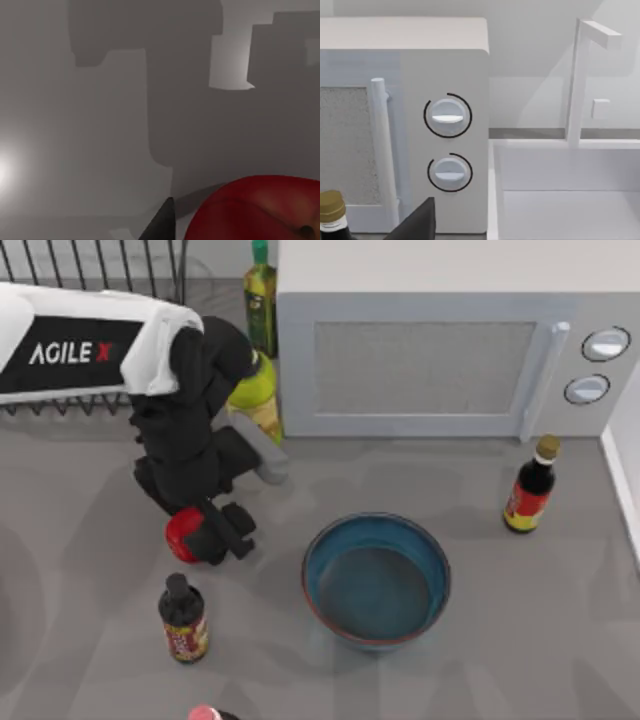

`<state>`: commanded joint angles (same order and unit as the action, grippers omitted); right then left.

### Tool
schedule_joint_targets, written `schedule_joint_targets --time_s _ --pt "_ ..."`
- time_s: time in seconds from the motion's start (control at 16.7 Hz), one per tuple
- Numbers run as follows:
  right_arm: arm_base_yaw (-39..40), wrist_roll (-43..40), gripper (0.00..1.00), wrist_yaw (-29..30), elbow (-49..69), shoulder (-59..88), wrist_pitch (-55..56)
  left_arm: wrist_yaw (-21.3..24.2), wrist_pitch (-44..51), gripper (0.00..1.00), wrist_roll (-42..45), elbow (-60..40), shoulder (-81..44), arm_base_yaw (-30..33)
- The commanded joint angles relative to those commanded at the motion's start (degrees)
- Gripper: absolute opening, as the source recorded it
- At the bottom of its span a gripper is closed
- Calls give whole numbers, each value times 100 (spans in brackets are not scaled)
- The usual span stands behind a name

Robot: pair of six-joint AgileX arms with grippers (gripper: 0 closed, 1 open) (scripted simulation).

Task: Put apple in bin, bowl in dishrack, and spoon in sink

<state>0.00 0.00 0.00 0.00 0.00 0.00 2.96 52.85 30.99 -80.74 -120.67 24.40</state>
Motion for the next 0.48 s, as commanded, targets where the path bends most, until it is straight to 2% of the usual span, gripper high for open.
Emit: schedule_joint_targets --time_s 0.24,0.48 --pt "0 0 100 0 0 0 0 -32 482 0 80 -262 152 274" --pt "0 0 100 0 0 0 0 -161 1111 0 101 -742 381 277"
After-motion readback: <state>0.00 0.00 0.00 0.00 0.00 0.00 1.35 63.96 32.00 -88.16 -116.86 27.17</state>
